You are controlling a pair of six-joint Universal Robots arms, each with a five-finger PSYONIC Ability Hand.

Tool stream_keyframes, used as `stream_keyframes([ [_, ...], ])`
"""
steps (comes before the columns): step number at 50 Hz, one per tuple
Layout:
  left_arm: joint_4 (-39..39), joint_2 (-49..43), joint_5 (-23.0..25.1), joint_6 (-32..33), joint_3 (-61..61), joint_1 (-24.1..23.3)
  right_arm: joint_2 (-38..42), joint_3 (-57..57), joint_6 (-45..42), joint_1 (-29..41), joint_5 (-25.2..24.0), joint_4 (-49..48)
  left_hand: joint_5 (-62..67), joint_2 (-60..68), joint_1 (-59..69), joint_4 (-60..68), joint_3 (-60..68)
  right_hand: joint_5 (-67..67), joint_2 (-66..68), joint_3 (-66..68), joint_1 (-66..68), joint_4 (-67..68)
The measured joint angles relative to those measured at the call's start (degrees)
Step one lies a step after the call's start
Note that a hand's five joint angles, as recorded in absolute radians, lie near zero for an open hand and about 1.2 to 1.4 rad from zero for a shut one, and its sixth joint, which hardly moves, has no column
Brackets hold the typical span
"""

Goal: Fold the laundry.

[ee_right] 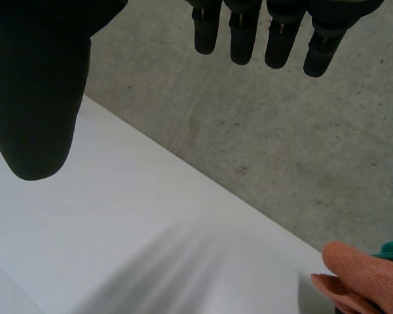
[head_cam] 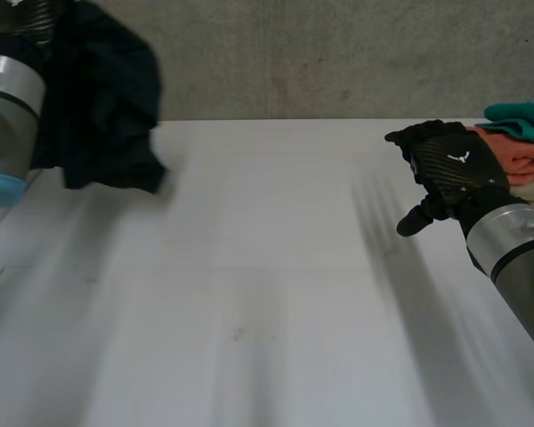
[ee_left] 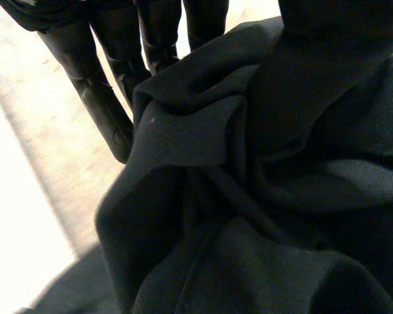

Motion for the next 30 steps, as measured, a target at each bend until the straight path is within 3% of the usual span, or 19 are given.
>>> stream_keyframes([
  [6,-2.5,4.7,-0.3,-4.6,-6.9,-9.2,-0.8,0.2,0.1,-1.5,-0.9,0.0,0.0,0.1,0.0,0.0,0.1,0.0,0.0,0.0,0.0,0.0],
  [12,-4.3,1.9,-1.6,-6.2,-12.4,-19.5,-0.6,0.2,0.1,-2.7,-1.7,0.0,0.0,0.1,0.1,0.1,0.1,0.0,0.0,0.0,0.0,0.0],
  [14,-5.3,-0.7,-2.4,-6.3,-13.5,-23.0,0.0,0.2,0.1,-3.0,-1.9,-0.1,-5.3,-7.1,-5.3,-6.6,-6.3,0.0,0.0,0.0,0.0,0.0],
  [17,-6.6,-4.0,-3.5,-6.1,-13.9,-26.3,1.1,0.1,0.0,-3.1,-1.9,-0.1,-21.9,-24.1,-23.0,-24.3,-23.5,0.0,0.0,0.0,0.0,0.0],
  [18,-6.9,-4.5,-3.8,-6.0,-13.9,-26.7,1.2,0.1,0.0,-3.1,-1.9,-0.1,-21.9,-24.1,-23.0,-24.3,-23.5,0.0,0.0,0.0,0.0,0.0],
  [19,-8.3,-5.9,-5.2,-5.4,-13.6,-27.6,2.2,-0.1,-0.1,-3.1,-1.9,0.0,-38.1,-40.0,-40.8,-40.4,-39.2,0.0,0.0,0.0,0.0,0.0],
  [21,-9.9,-6.5,-7.0,-4.6,-13.1,-27.9,3.1,-0.2,-0.3,-3.1,-1.9,0.0,-44.4,-46.4,-47.2,-46.9,-45.6,0.0,0.0,0.0,0.0,0.0],
  [22,-10.9,-6.5,-8.0,-4.1,-12.9,-27.8,3.6,-0.2,-0.4,-3.1,-1.9,0.1,-53.1,-55.8,-53.9,-56.2,-55.2,0.0,0.0,0.0,0.0,0.0],
  [30,-16.9,3.3,-13.0,-2.2,-14.1,-21.7,4.8,-0.6,-1.2,-2.5,-2.7,1.1,-53.4,-56.7,-53.9,-57.1,-56.1,0.0,0.0,0.0,0.0,0.0],
])
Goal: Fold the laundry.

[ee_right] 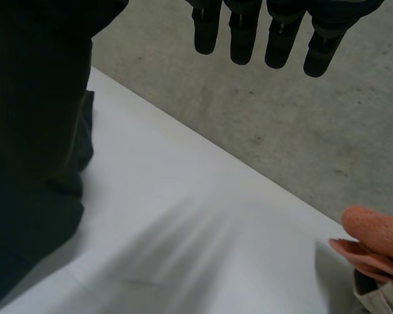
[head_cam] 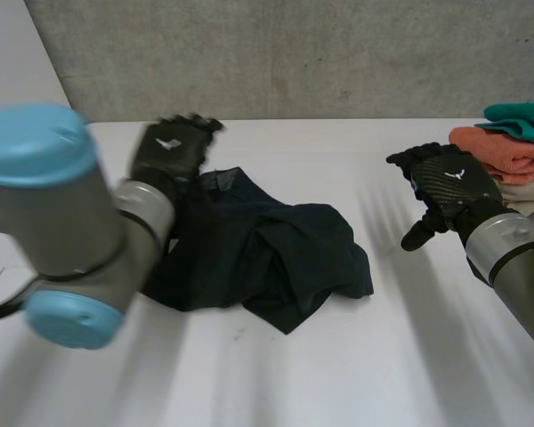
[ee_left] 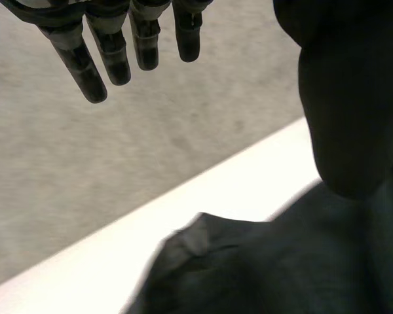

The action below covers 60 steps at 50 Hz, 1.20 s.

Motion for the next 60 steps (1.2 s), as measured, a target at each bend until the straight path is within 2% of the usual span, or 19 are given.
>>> stream_keyframes([
  [3,-1.6,6.3,2.1,0.7,-4.2,3.8,-0.9,-0.4,-0.1,0.8,-1.2,1.7,0.0,-0.2,0.0,0.0,0.0,0.0,0.0,0.0,0.0,0.0],
  [7,-2.5,11.0,8.3,4.3,-12.9,9.1,-2.0,-1.5,-0.1,2.7,-3.4,6.4,0.0,-0.2,0.0,0.0,0.0,0.0,0.0,0.0,0.0,0.0],
  [14,-1.3,8.5,14.9,11.5,-22.6,15.3,-2.1,-2.4,-0.9,6.3,-4.8,12.7,0.0,-0.2,0.0,0.0,0.0,0.0,0.0,0.0,0.0,0.0],
  [23,5.3,-0.4,17.5,15.0,-24.9,18.3,-0.8,-1.2,-2.9,9.4,-2.6,10.4,0.3,1.8,2.8,1.9,1.4,0.0,0.0,0.0,0.0,0.0],
  [26,9.1,-4.3,18.0,15.1,-24.1,18.6,-0.1,-0.3,-3.5,10.2,-0.7,8.3,7.0,8.0,9.6,8.3,7.6,0.0,0.0,0.0,0.0,0.0],
  [31,12.0,-6.8,18.1,15.3,-23.3,18.6,0.4,0.4,-3.6,10.6,0.4,6.8,10.5,11.8,13.0,11.8,11.5,0.0,0.0,0.0,0.0,0.0],
  [32,14.6,-8.6,18.1,15.6,-22.6,18.6,0.6,0.9,-3.6,10.8,1.1,5.7,10.5,11.8,13.0,11.8,11.5,0.0,0.0,0.0,0.0,0.0],
  [35,18.4,-10.1,17.6,16.4,-21.3,18.8,0.8,1.9,-3.5,11.0,1.7,4.0,46.9,50.5,53.3,50.0,49.7,0.0,0.0,0.0,0.0,0.0],
  [38,22.9,-9.9,15.8,17.3,-19.6,19.1,0.8,2.5,-3.5,11.2,2.0,3.1,52.1,56.2,55.4,56.5,55.6,0.0,0.0,0.0,0.0,0.0],
  [42,29.4,-7.9,11.2,18.1,-15.4,19.3,0.7,2.9,-3.6,11.2,2.3,2.7,52.1,56.6,55.4,57.0,56.1,0.0,0.0,0.0,0.0,0.0],
  [47,33.9,-3.8,6.9,16.8,-6.2,17.9,0.1,2.7,-3.4,10.8,2.9,2.5,52.1,56.7,55.4,57.0,56.1,0.0,0.0,0.0,0.0,0.0],
  [52,31.5,-1.4,7.3,11.4,2.3,13.8,-0.7,2.4,-3.0,9.7,3.3,2.0,52.1,56.7,55.4,57.0,56.1,0.0,0.0,0.0,0.0,0.0],
  [56,25.9,-2.0,11.7,3.1,7.4,7.1,-1.3,2.2,-2.3,7.2,3.5,1.6,52.1,56.7,55.4,57.1,56.1,0.0,0.0,0.0,0.0,0.0],
  [60,23.3,-6.1,18.5,-2.9,7.3,-0.3,-1.2,2.0,-1.6,4.0,3.5,1.5,52.1,56.8,55.4,57.1,56.4,0.0,0.0,0.0,0.0,0.0],
])
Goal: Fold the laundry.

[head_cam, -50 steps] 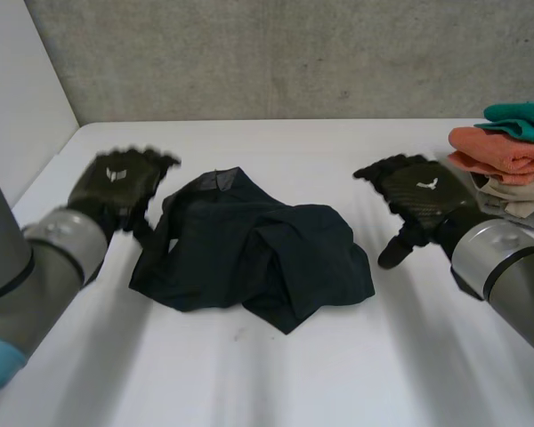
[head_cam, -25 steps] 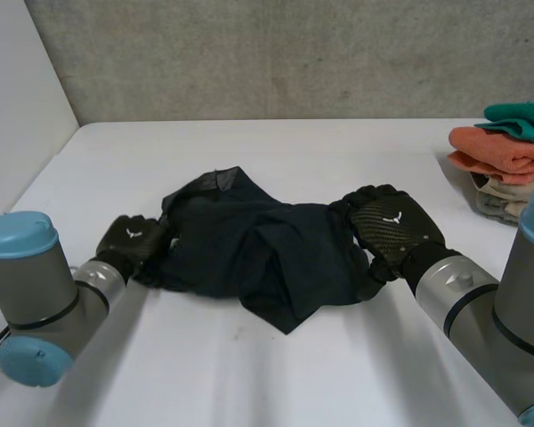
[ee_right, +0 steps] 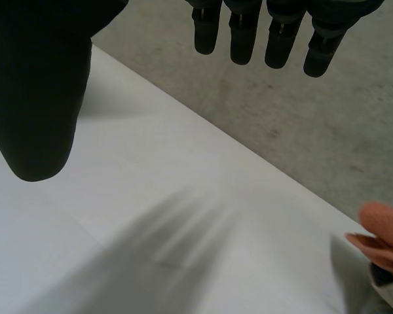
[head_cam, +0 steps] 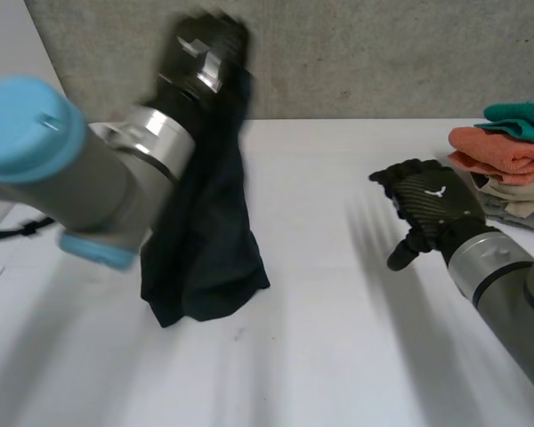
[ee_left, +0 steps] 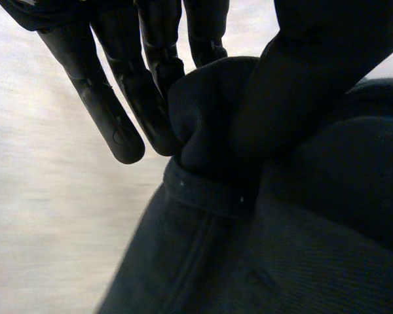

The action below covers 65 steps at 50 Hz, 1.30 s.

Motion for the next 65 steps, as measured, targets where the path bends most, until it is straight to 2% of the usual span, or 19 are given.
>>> stream_keyframes([
  [3,-0.4,-3.2,3.6,-1.9,-0.7,-3.4,0.3,-0.1,0.3,-1.7,0.0,0.0,0.0,0.0,0.0,0.0,0.0,0.0,0.0,0.0,0.0,0.0],
  [5,-1.0,-5.5,5.7,-2.9,-1.4,-5.3,0.6,-0.2,0.4,-2.9,0.0,-0.1,-10.3,-14.2,-13.5,-14.2,-13.8,0.0,0.0,0.0,0.0,0.0],
  [7,-2.2,-7.6,7.4,-3.6,-2.6,-7.0,1.1,-0.3,0.4,-4.2,-0.1,-0.2,-33.9,-38.5,-39.4,-37.7,-36.9,0.0,0.0,0.0,0.0,0.0],
  [9,-3.0,-8.3,8.1,-3.8,-3.8,-7.7,1.7,-0.4,0.4,-5.4,-0.2,-0.4,-46.9,-50.4,-51.4,-50.8,-49.8,0.0,0.0,0.0,0.0,0.0],
  [12,-3.0,-7.2,8.1,-3.7,-5.8,-7.9,2.5,-0.7,0.4,-6.6,-0.6,-0.7,-52.0,-56.7,-55.0,-57.0,-56.2,0.0,0.0,0.0,0.0,0.0],
  [15,-1.4,-4.0,6.2,-3.4,-7.6,-6.9,3.1,-1.2,0.4,-7.1,-1.4,-0.9,-52.0,-56.8,-55.0,-57.0,-56.3,0.0,0.0,0.0,0.0,0.0],
  [22,1.4,8.2,-3.8,-3.5,-12.7,-0.5,2.6,-3.7,0.3,-5.2,-4.0,0.2,-52.0,-56.8,-55.0,-57.0,-56.3,0.0,0.0,0.0,0.0,0.0],
  [25,-0.2,11.7,-6.2,-3.0,-14.7,2.1,2.2,-4.6,0.2,-4.3,-4.5,1.1,-52.0,-56.8,-55.0,-57.0,-56.3,0.0,0.0,0.0,0.0,0.0],
  [29,-7.2,16.8,-7.9,-1.7,-18.7,7.0,1.0,-7.7,-1.2,-1.1,-6.0,5.7,-52.0,-56.8,-55.0,-57.0,-56.3,0.0,0.0,0.0,0.0,0.0],
  [34,-17.1,19.8,-8.0,-1.0,-22.8,11.4,1.2,-10.3,-3.8,1.5,-7.1,11.7,-51.8,-56.1,-54.1,-56.3,-55.8,0.0,0.0,0.0,0.0,0.0],
  [38,-28.9,20.9,-7.5,-1.8,-27.7,16.6,4.0,-13.0,-8.7,4.5,-7.9,20.3,-50.1,-53.8,-51.3,-53.7,-53.7,0.0,0.0,0.0,0.0,0.0],
  [41,-32.7,20.2,-6.7,-2.8,-29.6,18.5,6.0,-13.8,-10.8,5.7,-7.7,23.0,-48.6,-52.4,-50.1,-52.3,-52.3,0.0,0.0,0.0,0.0,0.0],
  [48,-35.5,15.3,-3.3,-5.1,-31.1,20.5,11.7,-13.4,-13.0,8.1,-6.0,21.6,-46.8,-50.6,-48.3,-50.6,-50.4,0.0,0.0,0.0,0.0,0.0],
  [56,-34.3,6.6,1.3,-7.0,-27.4,20.1,18.7,-10.9,-13.0,10.6,-2.6,9.9,-38.1,-41.6,-38.8,-41.8,-41.6,0.2,0.2,0.4,0.0,0.4],
  [59,-33.9,4.1,1.4,-7.2,-25.4,19.7,21.2,-10.9,-12.9,11.0,-1.5,6.3,-29.1,-32.7,-29.3,-32.6,-32.5,8.0,8.6,8.8,7.3,8.7],
  [61,-33.7,2.9,1.0,-7.2,-24.3,19.5,22.5,-11.1,-12.8,11.1,-0.9,4.7,-29.1,-32.7,-29.3,-32.6,-32.5,14.4,16.2,16.4,14.8,16.1],
  [62,-33.6,2.0,0.4,-7.2,-23.2,19.3,23.6,-11.4,-12.7,11.2,-0.5,3.1,-5.2,-7.6,-6.0,-8.4,-8.4,33.4,35.6,35.0,34.2,34.6],
  [63,-33.5,1.6,-0.2,-7.3,-22.4,19.2,24.1,-11.7,-12.5,11.1,-0.2,2.1,0.0,-2.8,-0.4,-3.1,-3.2,46.0,49.0,48.1,46.0,48.0],
  [65,-33.4,1.7,-0.7,-7.3,-21.6,19.1,24.3,-11.8,-12.2,11.0,0.0,1.1,0.3,-2.5,-0.1,-2.7,-2.9,48.9,52.5,51.7,47.9,51.6],
])
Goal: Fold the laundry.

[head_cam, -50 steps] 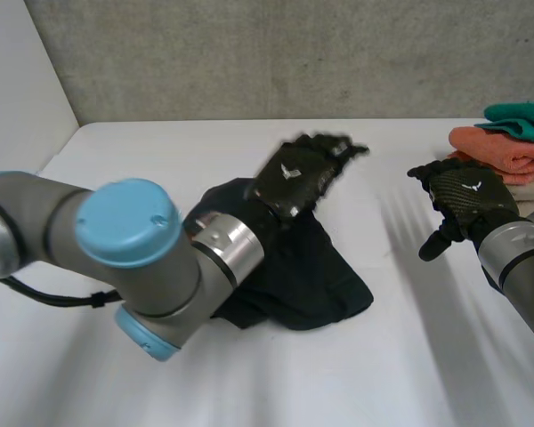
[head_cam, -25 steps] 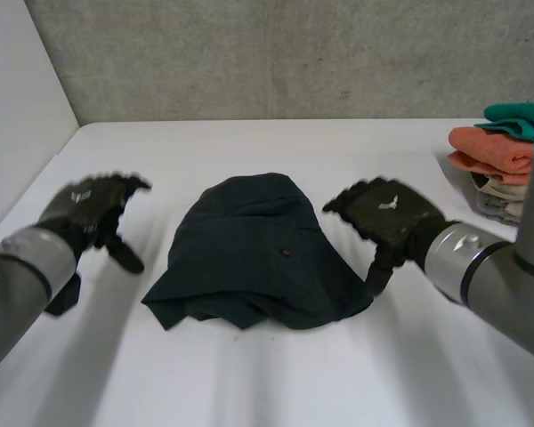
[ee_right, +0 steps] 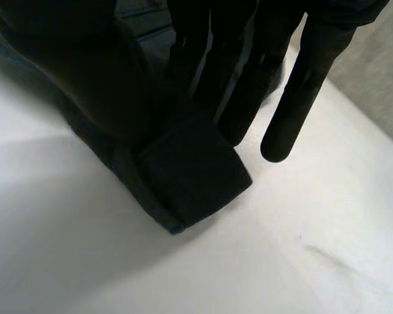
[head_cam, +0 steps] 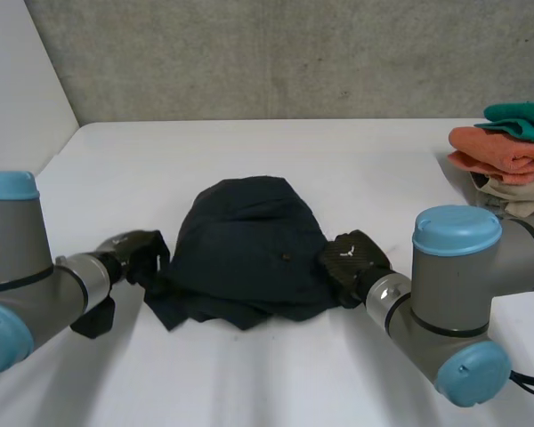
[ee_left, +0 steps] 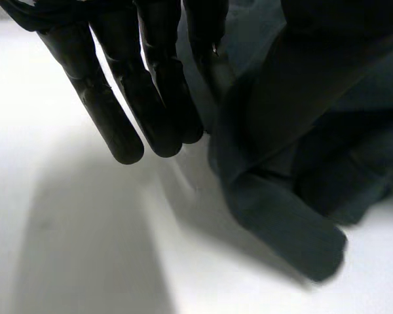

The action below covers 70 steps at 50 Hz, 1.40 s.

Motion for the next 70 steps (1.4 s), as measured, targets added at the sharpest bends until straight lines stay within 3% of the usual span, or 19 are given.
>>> stream_keyframes([
  [7,1.3,6.8,-2.3,0.2,4.8,-1.0,-7.6,-0.5,2.5,-2.2,0.4,-4.0,1.4,2.2,0.6,2.7,2.6,4.3,2.7,4.1,0.2,5.0],
  [12,6.4,12.8,-1.9,0.6,10.9,-2.4,-18.1,-3.2,3.1,-5.4,-1.3,-1.1,1.4,2.4,0.6,2.7,2.7,4.7,2.7,4.4,0.2,5.1],
  [16,8.9,13.5,-1.8,1.0,17.7,-3.0,-22.0,-7.5,4.2,-6.4,-2.3,0.9,1.4,2.4,0.6,2.7,2.7,4.9,2.7,4.7,0.2,5.2],
  [22,2.5,14.0,-2.9,1.1,28.3,-4.2,-25.8,-16.9,7.1,-6.4,-2.0,8.0,1.4,2.4,0.6,2.7,2.7,4.9,2.7,4.7,0.2,5.2],
  [31,-3.7,16.3,-3.0,1.4,28.3,-5.6,-24.9,-21.4,2.9,-7.6,-4.4,22.3,1.4,2.4,0.6,2.7,2.7,5.6,2.7,4.9,0.2,5.2],
  [36,-2.5,10.2,-2.5,2.9,26.4,-5.6,-19.1,-21.4,-0.3,-7.2,-5.3,25.4,1.4,2.5,0.6,2.7,2.7,5.6,2.7,4.9,0.2,5.2],
  [43,4.9,-2.7,-2.5,6.7,31.2,-4.4,-8.6,-23.5,3.4,-5.4,-1.8,16.0,1.4,2.5,0.6,2.8,2.9,5.6,2.7,4.9,0.2,5.3],
  [46,12.6,-8.2,-2.6,7.4,37.4,-3.1,-4.8,-25.4,7.9,-4.2,2.1,5.1,1.4,2.5,0.6,2.9,2.9,5.6,2.7,4.9,0.2,5.4],
  [54,26.1,-9.4,-3.0,2.0,47.9,-1.7,-7.8,-26.3,13.2,-1.9,7.7,-15.3,1.4,2.5,0.6,3.0,2.9,5.6,2.7,4.9,0.3,5.4],
  [61,23.8,-3.9,-0.8,-2.3,43.4,-1.8,-13.6,-22.8,10.8,-1.9,3.5,-11.8,1.4,2.5,0.6,3.0,2.9,5.6,2.7,4.9,0.3,5.4],
  [70,14.8,5.9,2.3,-0.4,17.4,-3.1,-18.0,-8.7,0.0,-5.1,-3.4,8.2,1.4,2.5,0.6,3.0,2.9,5.6,2.7,5.2,0.3,5.4],
])
